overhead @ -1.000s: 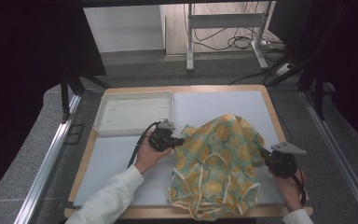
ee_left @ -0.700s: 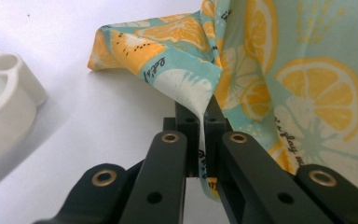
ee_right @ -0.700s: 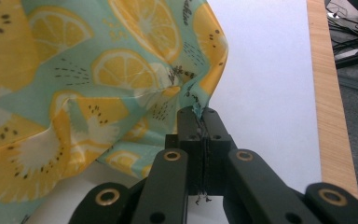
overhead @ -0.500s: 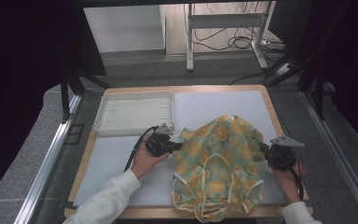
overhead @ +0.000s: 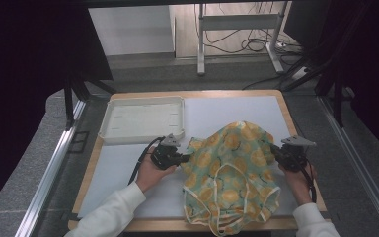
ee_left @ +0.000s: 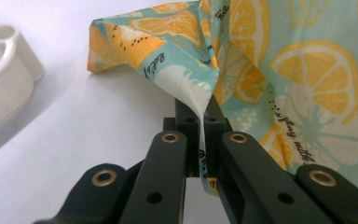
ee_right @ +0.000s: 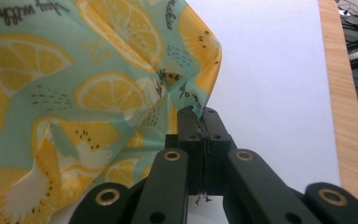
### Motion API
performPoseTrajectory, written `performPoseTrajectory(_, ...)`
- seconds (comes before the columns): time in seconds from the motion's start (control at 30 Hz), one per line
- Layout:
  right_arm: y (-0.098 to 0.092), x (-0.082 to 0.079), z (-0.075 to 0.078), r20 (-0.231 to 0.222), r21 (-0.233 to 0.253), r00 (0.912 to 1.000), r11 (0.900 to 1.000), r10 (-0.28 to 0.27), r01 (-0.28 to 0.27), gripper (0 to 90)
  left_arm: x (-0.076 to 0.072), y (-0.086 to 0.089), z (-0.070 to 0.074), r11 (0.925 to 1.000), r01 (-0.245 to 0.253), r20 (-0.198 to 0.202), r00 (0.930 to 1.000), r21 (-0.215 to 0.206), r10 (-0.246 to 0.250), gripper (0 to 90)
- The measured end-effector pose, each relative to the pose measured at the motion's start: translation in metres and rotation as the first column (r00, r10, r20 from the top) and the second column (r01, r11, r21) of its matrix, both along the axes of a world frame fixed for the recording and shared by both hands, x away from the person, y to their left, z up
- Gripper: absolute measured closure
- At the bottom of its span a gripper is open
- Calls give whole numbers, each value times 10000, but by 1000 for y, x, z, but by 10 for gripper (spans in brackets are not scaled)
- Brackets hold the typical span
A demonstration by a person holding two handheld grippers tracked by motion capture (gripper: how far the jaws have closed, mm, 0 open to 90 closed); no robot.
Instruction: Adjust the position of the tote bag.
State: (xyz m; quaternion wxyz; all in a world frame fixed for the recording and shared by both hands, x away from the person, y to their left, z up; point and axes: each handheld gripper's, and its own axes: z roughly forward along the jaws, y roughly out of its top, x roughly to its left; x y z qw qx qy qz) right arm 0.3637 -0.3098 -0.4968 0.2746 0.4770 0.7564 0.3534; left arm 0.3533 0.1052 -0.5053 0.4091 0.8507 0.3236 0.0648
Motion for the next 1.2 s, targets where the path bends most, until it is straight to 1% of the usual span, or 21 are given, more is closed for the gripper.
performPoseTrajectory(0.07, 2, 2, 0, 9, 25, 10000, 10000, 49, -49, 885, 0, 2, -1, 10000, -72, -2, 10000, -36, 72, 896)
performPoseTrajectory(0.1, 3, 3, 0, -2, 66, 10000, 10000, 66, -66, 885, 0, 3, -1, 10000, -56, -10, 10000, 22, 56, 896)
performPoseTrajectory(0.23, 6, 5, -1, -22, 66, 9999, 9999, 130, -130, 884, 0, 7, -3, 9999, -87, -136, 9999, -62, 86, 896)
performPoseTrajectory(0.43, 6, 8, -1, -13, 69, 9999, 9999, 145, -145, 884, -6, 4, -2, 10000, 21, -100, 9999, -45, -21, 896)
performPoseTrajectory(0.6, 7, 16, 0, -4, 90, 9997, 9997, 243, -243, 884, -12, 3, -2, 9998, 175, -115, 9998, -23, -175, 895)
performPoseTrajectory(0.8, 9, 27, -1, -89, 150, 9993, 9992, 360, -358, 884, -17, 2, -2, 9998, 176, -57, 9998, 2, -176, 894)
performPoseTrajectory(0.83, 9, 27, -2, -102, 152, 9993, 9992, 368, -367, 884, -16, 2, -3, 9998, 207, -34, 9998, 64, -207, 894)
performPoseTrajectory(0.9, 9, 27, -3, -145, 149, 9992, 9992, 380, -378, 883, -16, 2, -4, 9999, 143, -91, 9999, 5, -143, 891)
performPoseTrajectory(1.03, 5, 26, -2, -176, 373, 9991, 9986, 391, -385, 881, -15, 3, -5, 9999, 118, -66, 9999, -4, -118, 887)
performPoseTrajectory(1.1, 4, 25, -2, -197, 383, 9991, 9985, 386, -378, 879, -15, 3, -5, 9999, 95, -54, 9999, -53, -95, 880)
performPoseTrajectory(1.17, 4, 24, -3, -199, 364, 9990, 9986, 394, -386, 873, -15, 3, -4, 9999, 139, 14, 9999, -11, -139, 865)
performPoseTrajectory(1.2, 3, 24, -3, -217, 354, 9990, 9987, 380, -373, 860, -16, 3, -4, 9999, 127, 60, 9999, -34, -127, 843)
